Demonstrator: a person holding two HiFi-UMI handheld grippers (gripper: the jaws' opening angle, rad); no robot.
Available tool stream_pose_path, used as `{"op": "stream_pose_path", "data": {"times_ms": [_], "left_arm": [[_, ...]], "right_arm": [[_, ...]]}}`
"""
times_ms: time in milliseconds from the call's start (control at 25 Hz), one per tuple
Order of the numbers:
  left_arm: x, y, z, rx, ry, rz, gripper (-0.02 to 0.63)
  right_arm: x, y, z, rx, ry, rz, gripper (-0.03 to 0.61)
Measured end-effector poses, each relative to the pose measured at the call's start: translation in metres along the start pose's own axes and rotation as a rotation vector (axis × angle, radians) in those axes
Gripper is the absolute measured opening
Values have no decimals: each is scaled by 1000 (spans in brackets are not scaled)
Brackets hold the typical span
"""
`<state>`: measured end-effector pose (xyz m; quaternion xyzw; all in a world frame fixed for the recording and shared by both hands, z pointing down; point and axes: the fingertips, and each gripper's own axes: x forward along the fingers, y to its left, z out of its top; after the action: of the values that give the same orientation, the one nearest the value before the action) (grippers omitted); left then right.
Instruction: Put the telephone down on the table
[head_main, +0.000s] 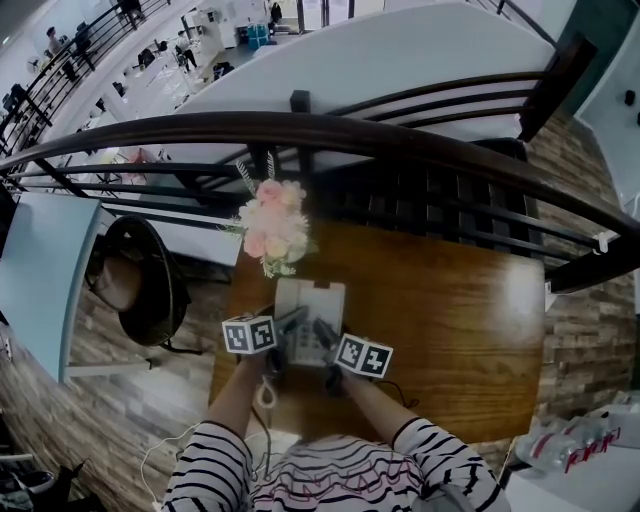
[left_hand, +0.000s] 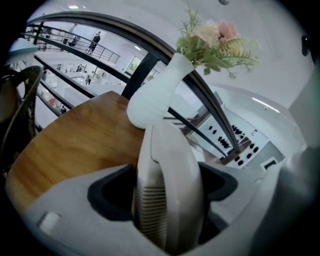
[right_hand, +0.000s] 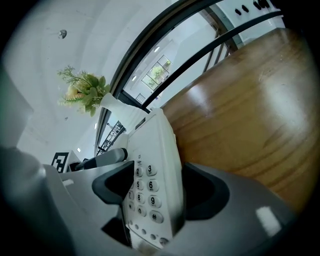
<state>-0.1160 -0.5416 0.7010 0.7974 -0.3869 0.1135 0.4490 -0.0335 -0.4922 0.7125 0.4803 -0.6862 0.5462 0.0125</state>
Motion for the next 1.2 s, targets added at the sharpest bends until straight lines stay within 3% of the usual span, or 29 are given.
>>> {"op": "stream_pose_path", "data": {"times_ms": [160,320,520,1000,1200], "left_arm": [[-4,-4,0,13,-12,13,417],[-7,-6,-7,75,11,18,434],[-17,-17,-7,77,-33,19,463],[-87,-42,-13,87,-171,18,456],[-118,-61,-27,107,-204,15,421]], "right_arm": [[-6,2,-1,-5,3,-1,318],[-14,1,-1,-17,-14,-4,318],[-32,-3,1,-32,-44,-15,304],[-84,9,-14,-64,-133,-4,238],[-107,25,-26,-85,-156,25,203]]}}
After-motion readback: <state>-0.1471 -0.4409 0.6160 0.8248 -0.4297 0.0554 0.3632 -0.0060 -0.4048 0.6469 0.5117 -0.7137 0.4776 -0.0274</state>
